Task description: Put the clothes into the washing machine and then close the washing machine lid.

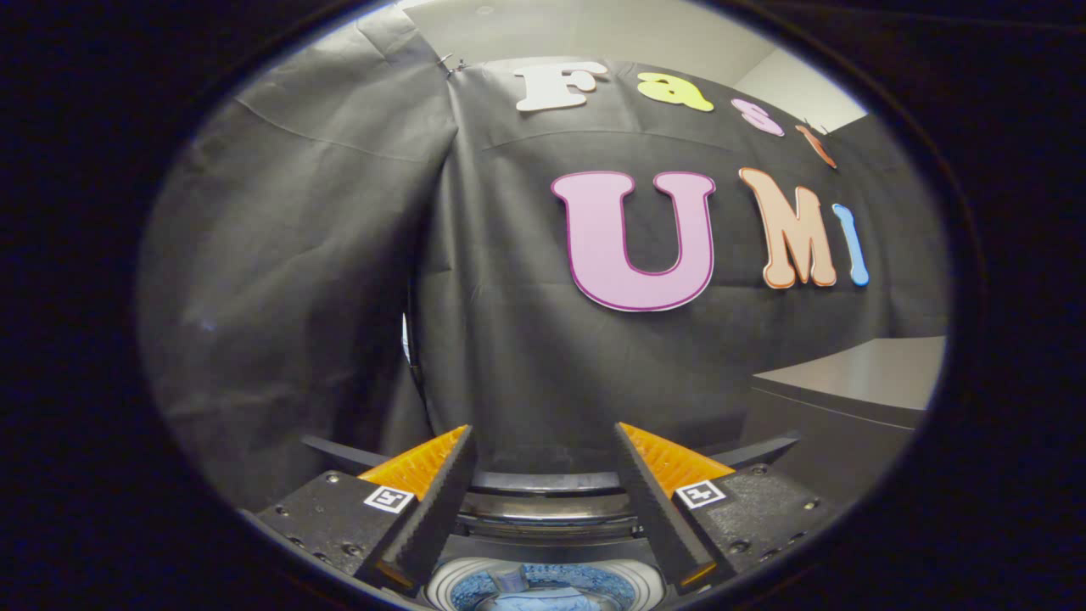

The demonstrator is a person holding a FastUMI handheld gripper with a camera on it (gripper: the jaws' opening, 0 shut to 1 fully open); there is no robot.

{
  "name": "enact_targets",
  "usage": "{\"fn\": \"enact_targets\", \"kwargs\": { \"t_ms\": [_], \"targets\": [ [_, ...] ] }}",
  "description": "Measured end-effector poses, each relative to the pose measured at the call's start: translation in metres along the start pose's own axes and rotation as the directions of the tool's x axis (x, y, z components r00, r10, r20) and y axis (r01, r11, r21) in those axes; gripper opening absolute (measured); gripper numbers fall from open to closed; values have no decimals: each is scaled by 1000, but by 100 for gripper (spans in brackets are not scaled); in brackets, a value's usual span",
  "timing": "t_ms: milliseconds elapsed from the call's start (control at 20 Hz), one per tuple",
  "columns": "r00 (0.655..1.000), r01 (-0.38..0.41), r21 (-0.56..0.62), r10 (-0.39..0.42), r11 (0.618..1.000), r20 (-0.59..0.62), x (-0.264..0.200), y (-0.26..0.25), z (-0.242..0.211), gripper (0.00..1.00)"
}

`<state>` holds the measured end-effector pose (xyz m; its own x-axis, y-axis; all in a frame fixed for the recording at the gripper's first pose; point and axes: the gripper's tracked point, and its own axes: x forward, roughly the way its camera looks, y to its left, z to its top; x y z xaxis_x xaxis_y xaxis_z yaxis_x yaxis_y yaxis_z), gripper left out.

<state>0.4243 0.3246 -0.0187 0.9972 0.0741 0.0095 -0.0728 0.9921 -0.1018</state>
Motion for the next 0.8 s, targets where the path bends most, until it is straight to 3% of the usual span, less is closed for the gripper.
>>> {"fn": "enact_targets", "kwargs": {
  "t_ms": [350,550,800],
  "targets": [
    [997,-4,15,6,1000,-77,-21,-1,-16,97],
    [973,23,118,5,993,-229,-44,-5,-59,97],
    [976,48,104,-24,993,-217,-77,-22,-49,97]
  ]
}}
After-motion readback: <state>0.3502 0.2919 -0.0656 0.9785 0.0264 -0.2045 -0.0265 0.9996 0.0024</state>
